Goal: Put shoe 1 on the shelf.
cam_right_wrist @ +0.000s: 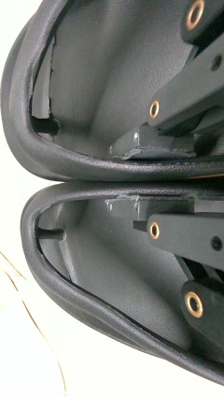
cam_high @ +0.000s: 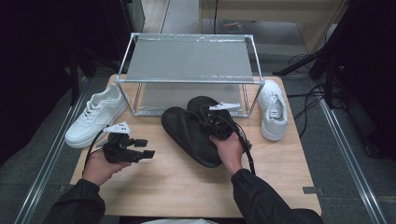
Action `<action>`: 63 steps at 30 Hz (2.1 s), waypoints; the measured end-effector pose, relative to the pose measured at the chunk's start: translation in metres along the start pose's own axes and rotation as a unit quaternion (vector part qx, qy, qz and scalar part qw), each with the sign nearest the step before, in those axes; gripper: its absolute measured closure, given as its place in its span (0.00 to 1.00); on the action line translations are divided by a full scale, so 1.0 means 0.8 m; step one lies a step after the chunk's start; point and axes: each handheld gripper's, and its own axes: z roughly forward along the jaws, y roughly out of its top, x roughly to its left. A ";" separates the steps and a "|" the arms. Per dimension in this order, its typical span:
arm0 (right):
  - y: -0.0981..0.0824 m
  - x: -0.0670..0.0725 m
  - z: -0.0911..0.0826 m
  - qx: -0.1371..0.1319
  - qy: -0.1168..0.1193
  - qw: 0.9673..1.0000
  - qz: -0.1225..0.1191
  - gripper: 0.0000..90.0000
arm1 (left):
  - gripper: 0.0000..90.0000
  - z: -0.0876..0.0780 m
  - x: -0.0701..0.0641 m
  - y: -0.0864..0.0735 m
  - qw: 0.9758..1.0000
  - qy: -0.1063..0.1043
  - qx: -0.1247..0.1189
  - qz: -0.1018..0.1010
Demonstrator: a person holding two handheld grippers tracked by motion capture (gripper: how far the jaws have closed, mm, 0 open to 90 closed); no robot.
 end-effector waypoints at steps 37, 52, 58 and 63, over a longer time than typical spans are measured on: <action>0.041 -0.027 0.083 -0.013 -0.060 0.996 0.058 0.62 | 0.39 0.008 -0.001 0.009 1.000 -0.018 -0.001 0.010; 0.017 -0.018 0.024 -0.011 -0.045 0.999 0.020 0.61 | 0.39 0.022 0.008 0.027 0.999 -0.027 0.004 0.016; 0.003 -0.017 0.000 -0.005 -0.018 1.000 0.012 0.66 | 0.52 0.026 0.009 0.036 0.999 -0.041 0.013 0.002; -0.016 -0.018 -0.010 -0.004 0.012 1.000 0.013 0.75 | 0.69 0.025 0.003 0.047 0.999 -0.037 0.006 0.029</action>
